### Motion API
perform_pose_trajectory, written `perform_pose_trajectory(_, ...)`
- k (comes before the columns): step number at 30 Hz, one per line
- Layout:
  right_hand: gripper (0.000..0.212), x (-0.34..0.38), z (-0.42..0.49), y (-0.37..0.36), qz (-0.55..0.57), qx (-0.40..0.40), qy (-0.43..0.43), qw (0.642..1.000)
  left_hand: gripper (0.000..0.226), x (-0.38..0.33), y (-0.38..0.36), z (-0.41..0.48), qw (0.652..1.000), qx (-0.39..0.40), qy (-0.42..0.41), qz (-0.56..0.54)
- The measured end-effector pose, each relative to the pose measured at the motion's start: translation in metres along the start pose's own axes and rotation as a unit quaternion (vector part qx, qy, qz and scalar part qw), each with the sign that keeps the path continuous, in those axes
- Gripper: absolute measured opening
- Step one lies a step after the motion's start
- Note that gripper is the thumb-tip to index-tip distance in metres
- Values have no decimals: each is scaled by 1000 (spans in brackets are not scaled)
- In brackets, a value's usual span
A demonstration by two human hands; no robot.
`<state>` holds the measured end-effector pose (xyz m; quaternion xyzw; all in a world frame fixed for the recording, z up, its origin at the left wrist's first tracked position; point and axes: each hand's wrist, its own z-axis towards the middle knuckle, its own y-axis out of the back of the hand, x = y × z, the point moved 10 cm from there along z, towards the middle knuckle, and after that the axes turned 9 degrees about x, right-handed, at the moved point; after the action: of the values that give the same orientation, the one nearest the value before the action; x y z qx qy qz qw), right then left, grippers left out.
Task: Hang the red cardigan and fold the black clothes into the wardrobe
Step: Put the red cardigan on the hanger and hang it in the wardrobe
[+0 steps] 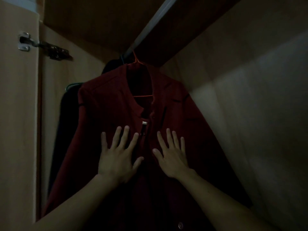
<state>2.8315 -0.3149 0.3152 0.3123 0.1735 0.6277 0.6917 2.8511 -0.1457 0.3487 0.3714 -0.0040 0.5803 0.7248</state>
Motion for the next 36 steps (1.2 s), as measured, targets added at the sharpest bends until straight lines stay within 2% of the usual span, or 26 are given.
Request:
perform_pose_trajectory(8,74,-2,-46,-1,-24,12,-6,1000,80,-19,4,-58,998,45,-29,-32)
perform_pose_trajectory(15,88,0,-95,1,-21,25,-43,999,80,-22,23,-103,996,58,-65,-34)
perform_pose_trajectory(22,72,17,-152,15,8,73,-108,991,76,-24,29,-138,989,68,-115,-71)
perform_pose_trajectory(31,83,80,-235,63,-65,80,-171,980,73,-11,48,-208,955,34,-193,-222)
perform_pose_trajectory(36,83,120,-286,83,-76,95,-205,971,73,5,41,-251,943,78,-215,-242)
